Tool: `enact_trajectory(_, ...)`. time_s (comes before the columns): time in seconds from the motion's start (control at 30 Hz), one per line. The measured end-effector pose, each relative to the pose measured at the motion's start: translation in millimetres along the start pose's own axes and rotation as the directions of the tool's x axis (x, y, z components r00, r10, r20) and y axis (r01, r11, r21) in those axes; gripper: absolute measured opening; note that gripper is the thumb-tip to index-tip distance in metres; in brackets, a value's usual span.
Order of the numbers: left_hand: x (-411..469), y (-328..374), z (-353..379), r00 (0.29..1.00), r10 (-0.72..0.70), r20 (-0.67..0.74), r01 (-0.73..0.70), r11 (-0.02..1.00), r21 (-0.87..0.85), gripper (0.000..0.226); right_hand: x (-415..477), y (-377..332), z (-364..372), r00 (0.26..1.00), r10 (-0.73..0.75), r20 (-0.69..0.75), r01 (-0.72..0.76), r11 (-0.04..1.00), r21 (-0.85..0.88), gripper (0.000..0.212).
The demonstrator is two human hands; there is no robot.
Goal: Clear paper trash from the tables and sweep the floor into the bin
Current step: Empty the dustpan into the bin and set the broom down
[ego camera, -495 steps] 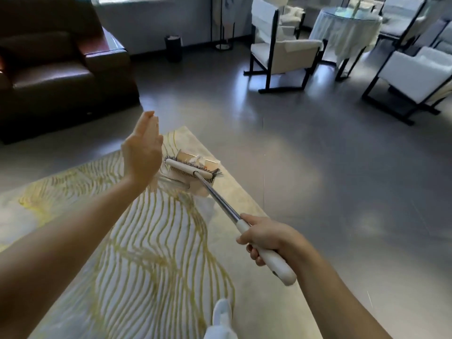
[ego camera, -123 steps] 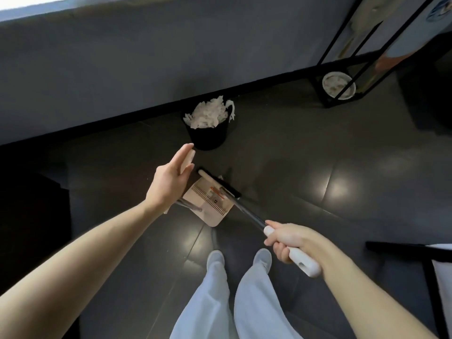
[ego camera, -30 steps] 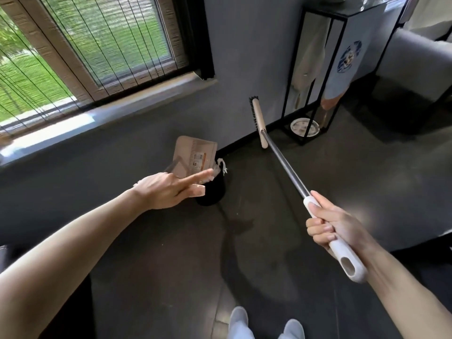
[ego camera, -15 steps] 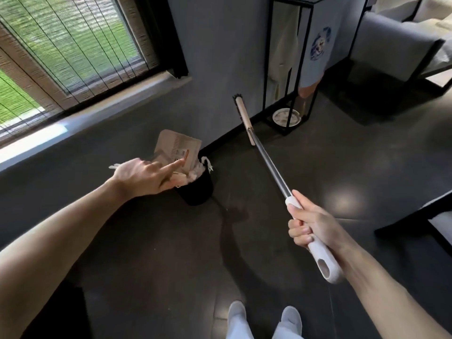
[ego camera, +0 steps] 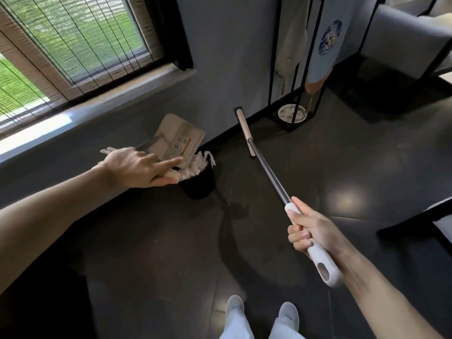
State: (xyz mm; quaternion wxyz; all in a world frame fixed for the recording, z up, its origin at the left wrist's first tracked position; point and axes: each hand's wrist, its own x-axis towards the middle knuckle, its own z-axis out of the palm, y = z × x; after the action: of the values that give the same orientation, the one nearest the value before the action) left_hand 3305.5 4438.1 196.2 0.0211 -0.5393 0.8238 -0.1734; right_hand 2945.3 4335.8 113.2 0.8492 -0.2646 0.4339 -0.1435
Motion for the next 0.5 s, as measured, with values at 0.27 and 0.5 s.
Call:
enact_trajectory(0.27, -26, -17, -82, 0.927, -0.347, -0.145, 0.345, 0.938, -0.036, 0.061, -2, -19, 11, 1.0, 0.014, -0.008, -0.014, 1.0, 0.026, 0.05)
enact_trajectory(0.5, -50, 5, -136, 0.743, -0.668, -0.054, 0.645, 0.734, -0.212, 0.064, -24, -48, 45, 0.994, 0.042, 0.104, -0.053, 0.993, 0.103, 0.018)
